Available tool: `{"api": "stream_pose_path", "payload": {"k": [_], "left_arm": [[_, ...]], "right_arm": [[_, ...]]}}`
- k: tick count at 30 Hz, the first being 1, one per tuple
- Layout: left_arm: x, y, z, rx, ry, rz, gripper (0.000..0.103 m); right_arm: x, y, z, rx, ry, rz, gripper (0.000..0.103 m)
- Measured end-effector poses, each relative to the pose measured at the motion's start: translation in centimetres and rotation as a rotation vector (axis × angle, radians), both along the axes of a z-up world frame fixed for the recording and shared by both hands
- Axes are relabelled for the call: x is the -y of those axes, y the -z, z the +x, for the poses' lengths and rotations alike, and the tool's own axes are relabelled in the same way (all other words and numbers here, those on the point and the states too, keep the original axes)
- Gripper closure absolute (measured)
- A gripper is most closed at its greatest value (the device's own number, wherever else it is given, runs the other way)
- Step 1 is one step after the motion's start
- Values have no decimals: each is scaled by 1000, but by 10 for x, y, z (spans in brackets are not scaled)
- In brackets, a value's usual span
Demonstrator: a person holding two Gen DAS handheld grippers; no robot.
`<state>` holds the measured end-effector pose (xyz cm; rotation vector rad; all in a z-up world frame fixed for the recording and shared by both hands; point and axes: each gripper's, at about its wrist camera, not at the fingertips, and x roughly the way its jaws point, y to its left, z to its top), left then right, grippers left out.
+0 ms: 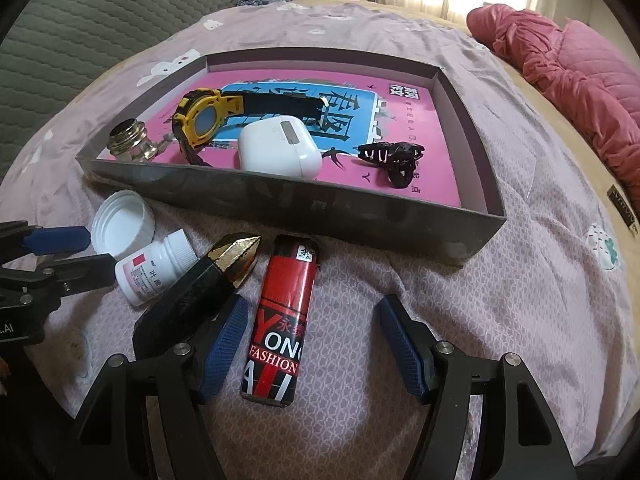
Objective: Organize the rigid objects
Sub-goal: 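Move the right tool to the red spray can and close on it, then close the left tool on the rim of the white bottle cap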
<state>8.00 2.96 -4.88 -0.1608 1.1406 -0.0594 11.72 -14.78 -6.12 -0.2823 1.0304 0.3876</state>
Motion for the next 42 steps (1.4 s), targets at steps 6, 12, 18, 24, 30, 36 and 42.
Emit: {"api": "stream_pose_path", "payload": {"k": [6, 12, 18, 24, 30, 36, 42], "left_arm": [[1, 3, 5, 3, -2, 2, 43], [3, 5, 10, 5, -2, 3, 40], [5, 7, 15, 8, -2, 6, 37], [5, 9, 19, 11, -3, 4, 35], [8, 11, 22, 14, 0, 11, 34], [12, 14, 25, 18, 5, 31, 34], [15, 15, 28, 19, 6, 53, 34]], "right_arm": [[-1, 0, 1, 0, -4, -3, 33], [-1, 0, 1, 0, -5, -4, 33], [0, 0, 1, 3, -4, -5, 36], [2, -1, 2, 3, -1, -3, 44], [4, -2, 2, 2, -13, -5, 55], [3, -5, 0, -3, -43, -6, 70], [6, -6, 1, -15, -46, 10, 77]]}}
